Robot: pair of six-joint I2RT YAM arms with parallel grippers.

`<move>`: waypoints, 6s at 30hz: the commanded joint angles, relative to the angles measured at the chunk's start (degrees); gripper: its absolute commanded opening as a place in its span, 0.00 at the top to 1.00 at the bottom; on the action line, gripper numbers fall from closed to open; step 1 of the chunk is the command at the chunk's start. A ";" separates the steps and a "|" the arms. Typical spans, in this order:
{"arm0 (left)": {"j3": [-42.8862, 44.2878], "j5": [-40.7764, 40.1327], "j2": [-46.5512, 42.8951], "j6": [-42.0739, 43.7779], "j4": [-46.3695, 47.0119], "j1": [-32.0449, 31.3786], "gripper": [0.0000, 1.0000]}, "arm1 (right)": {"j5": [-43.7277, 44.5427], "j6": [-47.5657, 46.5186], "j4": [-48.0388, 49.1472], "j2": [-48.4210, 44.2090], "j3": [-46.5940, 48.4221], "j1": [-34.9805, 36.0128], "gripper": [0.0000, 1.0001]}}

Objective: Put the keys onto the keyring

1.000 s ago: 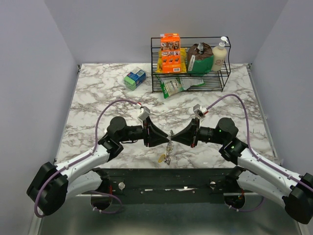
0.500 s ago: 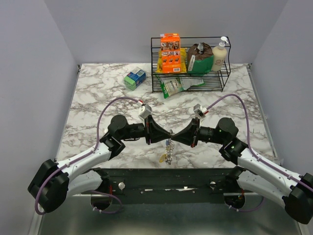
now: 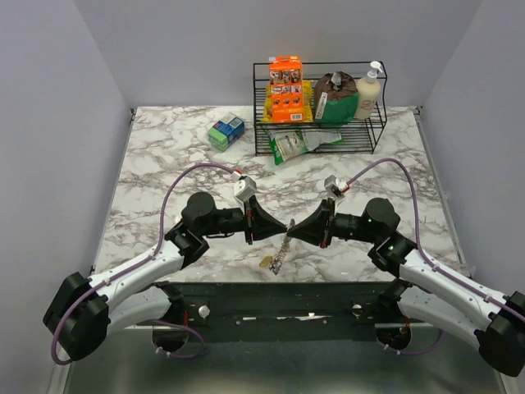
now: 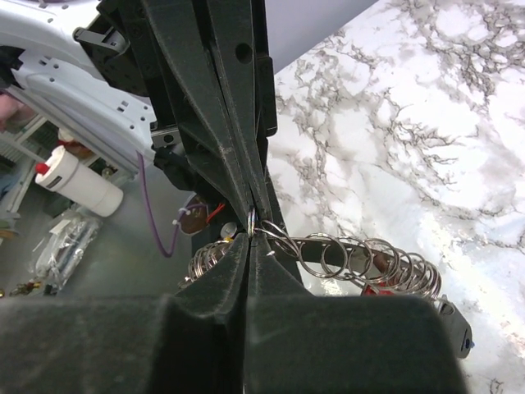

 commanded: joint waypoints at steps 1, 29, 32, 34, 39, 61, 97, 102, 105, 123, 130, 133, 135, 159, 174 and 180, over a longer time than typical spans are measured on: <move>2.93 -3.58 -3.99 6.26 -10.08 -0.93 1.00 | 1.96 -1.59 0.86 -2.23 1.01 0.35 0.84; 3.73 -23.54 -9.71 33.94 -25.74 -14.64 1.00 | 6.80 -7.21 -6.00 -6.54 0.57 0.26 0.00; 1.97 -22.31 -11.64 37.03 -24.07 -16.57 1.00 | 6.71 -7.74 -6.26 -6.28 0.39 0.35 0.00; 0.65 -22.40 -13.05 39.40 -23.28 -17.36 1.00 | 6.53 -8.09 -6.61 -6.10 0.30 0.26 0.00; -2.33 -22.40 -15.86 43.19 -21.43 -19.56 1.00 | 5.92 -8.97 -7.32 -6.10 -0.05 0.26 0.00; -10.60 -25.30 -13.76 41.79 -10.65 -20.88 1.00 | 1.78 -10.64 -9.51 -4.78 -1.80 0.26 0.00; -16.23 -22.13 -12.35 38.18 1.69 -20.88 1.00 | -10.17 -9.85 -2.66 -1.27 -5.67 1.05 0.31; -15.61 -21.69 -11.83 38.09 1.42 -20.88 1.00 | -9.64 -10.03 -2.49 0.67 -4.62 2.11 0.43; -15.44 -21.52 -11.83 38.09 1.42 -20.88 1.00 | -8.77 -10.12 -2.13 1.46 -4.35 2.90 0.45; -14.38 -19.94 -11.39 37.92 1.60 -20.88 1.00 | -7.79 -10.12 -0.73 3.48 -3.04 4.39 0.43; -14.21 -19.67 -11.04 38.27 2.30 -20.88 1.00 | -7.71 -10.56 -0.64 3.30 -4.27 4.75 0.49; -13.94 -19.41 -10.95 38.18 2.30 -20.80 1.00 | -7.71 -10.64 -0.46 3.57 -4.44 4.83 0.52; -13.94 -19.41 -10.95 38.18 2.30 -20.88 1.00 | -7.71 -10.47 -0.03 3.83 -4.62 4.83 0.54; -13.94 -19.76 -12.53 38.27 2.21 -20.80 1.00 | -6.92 -11.08 -0.55 7.17 -4.27 5.62 1.00; -14.47 -22.22 -18.68 40.55 -8.07 -20.88 0.80 | -4.63 -11.87 -0.11 4.45 -5.85 5.71 0.99; -16.23 -22.40 -20.00 39.50 -8.78 -20.80 0.64 | -5.51 -11.52 1.29 5.24 -6.02 5.62 1.00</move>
